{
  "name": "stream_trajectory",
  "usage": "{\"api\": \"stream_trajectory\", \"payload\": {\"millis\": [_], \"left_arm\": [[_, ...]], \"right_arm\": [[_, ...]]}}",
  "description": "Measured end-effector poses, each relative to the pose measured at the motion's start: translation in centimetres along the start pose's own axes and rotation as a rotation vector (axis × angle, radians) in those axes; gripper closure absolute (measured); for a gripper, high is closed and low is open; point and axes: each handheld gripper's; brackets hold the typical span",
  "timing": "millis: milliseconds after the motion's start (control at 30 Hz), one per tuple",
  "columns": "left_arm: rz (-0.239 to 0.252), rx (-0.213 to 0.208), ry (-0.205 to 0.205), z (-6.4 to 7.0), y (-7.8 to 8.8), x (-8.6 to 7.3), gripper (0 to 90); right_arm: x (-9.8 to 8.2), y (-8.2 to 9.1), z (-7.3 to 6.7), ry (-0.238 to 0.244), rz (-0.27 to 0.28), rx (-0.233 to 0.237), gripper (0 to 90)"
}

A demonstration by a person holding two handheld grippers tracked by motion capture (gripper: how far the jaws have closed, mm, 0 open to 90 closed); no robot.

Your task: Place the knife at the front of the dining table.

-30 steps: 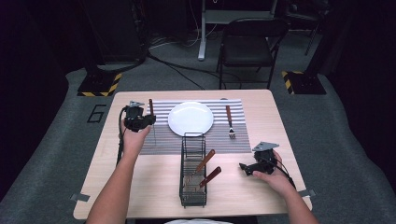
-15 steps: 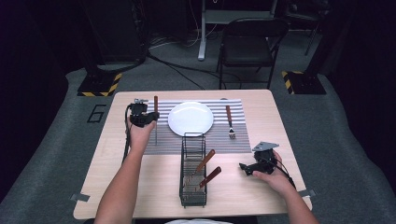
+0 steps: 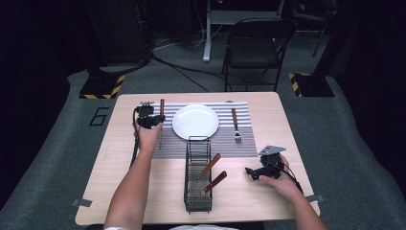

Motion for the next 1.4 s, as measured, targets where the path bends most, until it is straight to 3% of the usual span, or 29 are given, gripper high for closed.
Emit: {"api": "stream_trajectory", "payload": {"millis": [367,933,1200,1400], "left_arm": [[-0.003,0.027,0.021,-0.4,-1.1,-0.3,76.0],[-0.065,0.076,0.028,-1.4,-2.9,0.1,75.9],[-0.05,0.077,0.091,-2.2,-3.1,-0.1,75.8],[-0.062,0.08,0.112,-2.7,-3.7,-0.4,75.8]], "right_arm": [[0.0,0.0,0.0,0.001,-0.001,0.003,0.0],[0.1,-0.1,0.0,0.005,0.0,0.006,0.0],[0.1,-0.1,0.0,0.006,0.0,0.007,0.0],[0.1,-0.1,0.0,0.006,0.0,0.007,0.0]]}}
Point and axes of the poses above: each handheld gripper's, and its own axes: y roughly backward along the jaws, x roughly out of its top, z roughly to its right, and after that the axes turned 14 degrees about -x, right-handed
